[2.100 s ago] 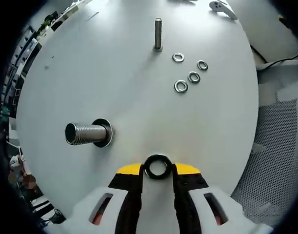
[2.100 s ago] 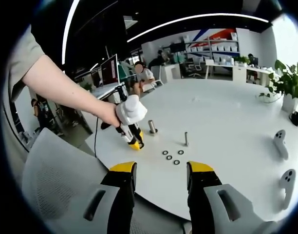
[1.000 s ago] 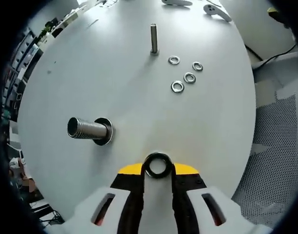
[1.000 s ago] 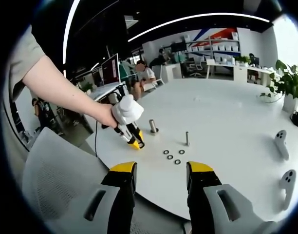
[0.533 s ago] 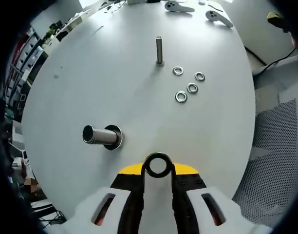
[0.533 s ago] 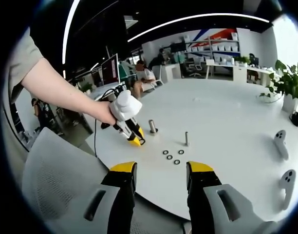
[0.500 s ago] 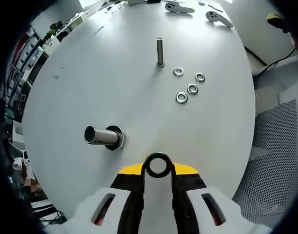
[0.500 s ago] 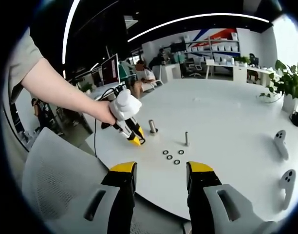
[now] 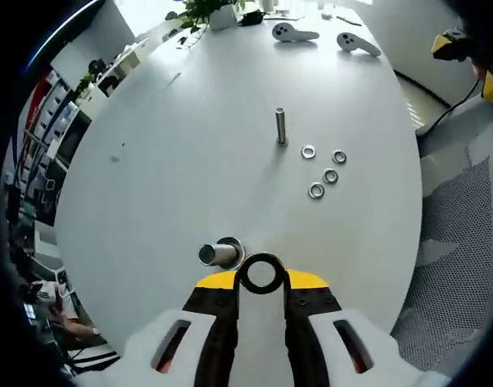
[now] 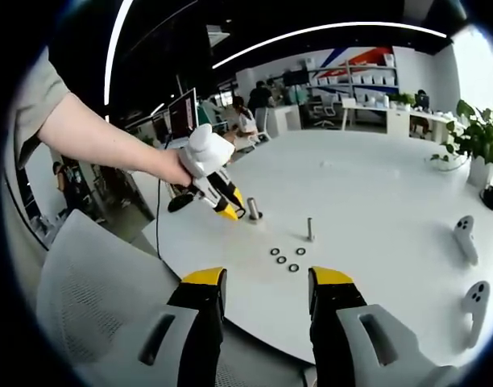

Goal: Place the washer onto the threaded stud by aligning its center hole with the stud, sliding it down to the base, and recovering from edge contact or off-axis alignment until the washer reaches the visible bottom stop.

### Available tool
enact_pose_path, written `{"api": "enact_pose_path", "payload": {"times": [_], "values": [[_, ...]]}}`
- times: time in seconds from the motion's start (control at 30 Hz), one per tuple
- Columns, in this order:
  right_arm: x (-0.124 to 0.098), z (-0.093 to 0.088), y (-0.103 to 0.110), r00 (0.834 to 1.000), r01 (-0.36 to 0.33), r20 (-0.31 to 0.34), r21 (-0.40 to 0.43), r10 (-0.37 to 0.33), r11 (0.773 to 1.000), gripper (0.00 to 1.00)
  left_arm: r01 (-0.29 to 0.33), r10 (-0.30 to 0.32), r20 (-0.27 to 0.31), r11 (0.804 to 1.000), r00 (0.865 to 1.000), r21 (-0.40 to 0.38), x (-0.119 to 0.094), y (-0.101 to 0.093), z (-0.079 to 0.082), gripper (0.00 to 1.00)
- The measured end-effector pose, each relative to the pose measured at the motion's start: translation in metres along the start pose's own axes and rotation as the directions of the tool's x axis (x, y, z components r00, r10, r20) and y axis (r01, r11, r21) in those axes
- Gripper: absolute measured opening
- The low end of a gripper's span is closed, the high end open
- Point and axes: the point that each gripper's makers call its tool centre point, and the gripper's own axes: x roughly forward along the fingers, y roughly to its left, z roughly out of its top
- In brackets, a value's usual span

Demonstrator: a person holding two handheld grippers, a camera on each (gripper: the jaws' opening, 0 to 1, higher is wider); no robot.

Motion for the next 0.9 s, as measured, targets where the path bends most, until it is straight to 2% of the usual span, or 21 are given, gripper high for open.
{"api": "enact_pose_path", "payload": {"times": [0.03, 0.33, 0.4, 0.47, 0.9], "values": [[0.000, 0.000, 0.000, 1.000, 0.000, -0.002, 0.000, 0.000, 1.000, 0.43, -0.024, 0.024, 0.009, 1.000, 1.000, 0.019, -0.002, 0.006, 0.003, 0.18], [0.000, 0.001, 0.000, 1.000, 0.001, 0.004, 0.000, -0.001, 1.000, 0.43, -0.049, 0.049, 0.020, 0.999, 0.999, 0.004, -0.004, 0.025, 0.012, 0.18], [0.000, 0.001, -0.001, 1.000, 0.003, 0.006, 0.000, -0.003, 1.000, 0.43, -0.077, 0.076, 0.029, 0.997, 0.997, 0.013, -0.005, 0.031, 0.014, 0.18], [0.000, 0.001, -0.001, 1.000, 0.003, 0.005, -0.001, -0.003, 1.000, 0.43, -0.071, 0.071, 0.024, 0.997, 0.997, -0.011, -0.004, 0.032, 0.015, 0.18], [-0.001, 0.002, -0.001, 1.000, 0.004, 0.011, 0.006, -0.004, 1.000, 0.43, -0.061, 0.061, 0.005, 0.998, 0.998, -0.028, -0.005, 0.030, 0.017, 0.18]]}}
